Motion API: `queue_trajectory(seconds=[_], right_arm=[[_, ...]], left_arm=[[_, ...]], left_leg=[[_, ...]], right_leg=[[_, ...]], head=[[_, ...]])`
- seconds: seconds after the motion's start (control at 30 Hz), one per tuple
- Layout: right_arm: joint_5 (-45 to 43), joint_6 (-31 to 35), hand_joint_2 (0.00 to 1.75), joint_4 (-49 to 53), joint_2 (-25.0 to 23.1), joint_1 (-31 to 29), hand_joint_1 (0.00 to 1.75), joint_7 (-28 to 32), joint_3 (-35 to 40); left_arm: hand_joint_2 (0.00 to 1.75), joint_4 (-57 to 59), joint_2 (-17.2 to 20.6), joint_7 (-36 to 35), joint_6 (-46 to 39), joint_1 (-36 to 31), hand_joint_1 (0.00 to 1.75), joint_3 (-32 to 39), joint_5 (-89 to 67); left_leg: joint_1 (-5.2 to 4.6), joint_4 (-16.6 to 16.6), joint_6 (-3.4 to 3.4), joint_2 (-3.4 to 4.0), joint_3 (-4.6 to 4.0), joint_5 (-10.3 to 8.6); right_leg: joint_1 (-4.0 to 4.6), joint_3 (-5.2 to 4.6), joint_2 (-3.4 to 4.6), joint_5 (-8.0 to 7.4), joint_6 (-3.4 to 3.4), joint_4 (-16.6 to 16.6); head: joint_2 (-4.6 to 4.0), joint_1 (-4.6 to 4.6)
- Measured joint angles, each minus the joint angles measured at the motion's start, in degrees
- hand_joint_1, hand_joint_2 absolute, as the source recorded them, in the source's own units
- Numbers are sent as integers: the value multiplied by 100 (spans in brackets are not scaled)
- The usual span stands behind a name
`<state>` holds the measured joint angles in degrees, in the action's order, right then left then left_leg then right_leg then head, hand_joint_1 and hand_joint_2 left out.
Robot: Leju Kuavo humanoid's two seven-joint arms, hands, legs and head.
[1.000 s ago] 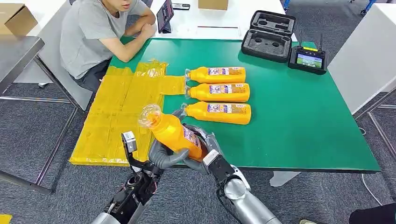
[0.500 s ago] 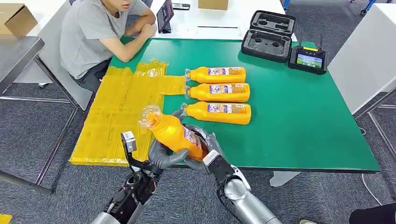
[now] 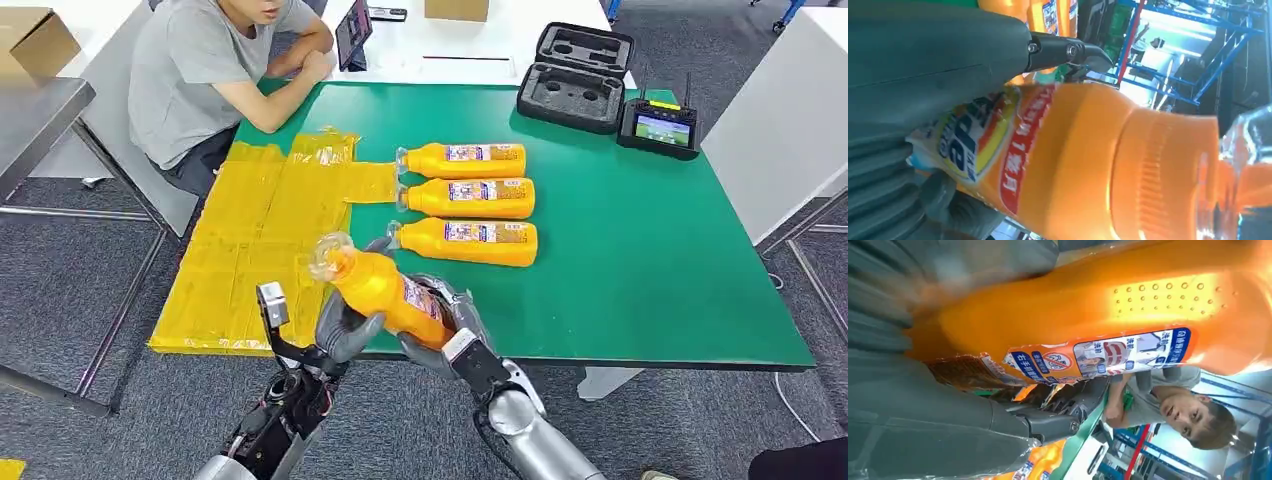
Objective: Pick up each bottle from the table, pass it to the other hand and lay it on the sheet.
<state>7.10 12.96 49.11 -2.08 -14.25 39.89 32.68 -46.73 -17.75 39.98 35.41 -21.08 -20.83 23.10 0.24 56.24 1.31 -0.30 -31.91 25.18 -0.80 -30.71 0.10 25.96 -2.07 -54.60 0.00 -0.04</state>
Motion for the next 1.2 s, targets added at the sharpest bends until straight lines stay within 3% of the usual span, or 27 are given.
queue_trajectory(seconds=[1.2], right_arm=[[11, -177, 175, 393, 24, 118, 175, 0, -212]], left_arm=[[175, 328, -92, 0, -59, -134, 0, 22, -83]], left_leg=[[0, 1, 0, 0, 0, 0]], right_leg=[[0, 0, 0, 0, 0, 0]], head=[[0, 0]])
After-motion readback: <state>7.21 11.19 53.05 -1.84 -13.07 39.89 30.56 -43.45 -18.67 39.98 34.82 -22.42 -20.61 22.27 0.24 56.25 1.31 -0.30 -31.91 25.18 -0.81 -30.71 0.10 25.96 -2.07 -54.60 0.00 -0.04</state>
